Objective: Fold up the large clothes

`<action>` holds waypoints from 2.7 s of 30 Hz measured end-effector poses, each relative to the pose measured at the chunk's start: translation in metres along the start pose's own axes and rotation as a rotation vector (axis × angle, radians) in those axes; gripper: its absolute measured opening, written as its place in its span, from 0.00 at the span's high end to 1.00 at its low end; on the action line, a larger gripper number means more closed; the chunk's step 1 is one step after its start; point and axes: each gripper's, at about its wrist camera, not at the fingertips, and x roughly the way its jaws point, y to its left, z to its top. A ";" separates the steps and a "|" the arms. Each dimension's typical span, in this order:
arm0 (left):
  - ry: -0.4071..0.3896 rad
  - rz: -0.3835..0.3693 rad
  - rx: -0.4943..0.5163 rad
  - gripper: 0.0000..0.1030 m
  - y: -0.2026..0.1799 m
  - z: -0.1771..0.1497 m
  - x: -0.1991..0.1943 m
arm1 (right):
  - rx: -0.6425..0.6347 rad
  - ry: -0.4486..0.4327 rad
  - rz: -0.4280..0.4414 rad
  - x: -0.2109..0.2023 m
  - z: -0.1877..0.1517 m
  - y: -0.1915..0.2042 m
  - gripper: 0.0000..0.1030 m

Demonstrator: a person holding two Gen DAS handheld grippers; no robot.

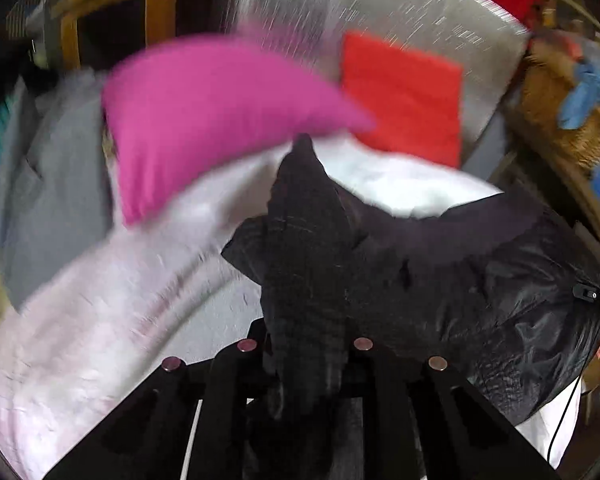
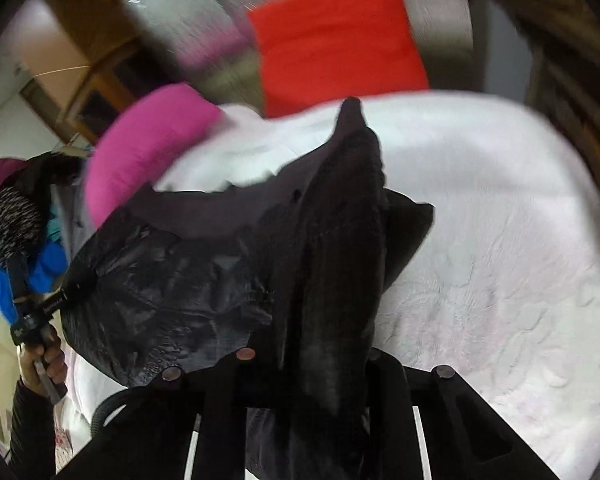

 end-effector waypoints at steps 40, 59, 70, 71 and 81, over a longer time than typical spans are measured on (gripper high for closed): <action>0.134 0.067 -0.034 0.89 0.017 -0.127 0.055 | -0.073 -0.081 -0.221 -0.013 -0.141 -0.051 0.92; -0.122 0.167 0.035 0.35 -0.051 -0.163 -0.046 | 0.049 -0.315 -0.273 -0.060 -0.209 0.000 0.33; 0.010 0.170 0.100 0.34 -0.096 -0.234 0.010 | -0.029 -0.180 -0.297 0.005 -0.259 0.016 0.28; 0.011 0.179 0.109 0.34 -0.097 -0.233 0.009 | -0.032 -0.175 -0.301 0.005 -0.260 0.018 0.28; -0.009 0.144 0.124 0.34 -0.120 -0.223 0.000 | -0.006 -0.177 -0.252 0.010 -0.208 0.035 0.26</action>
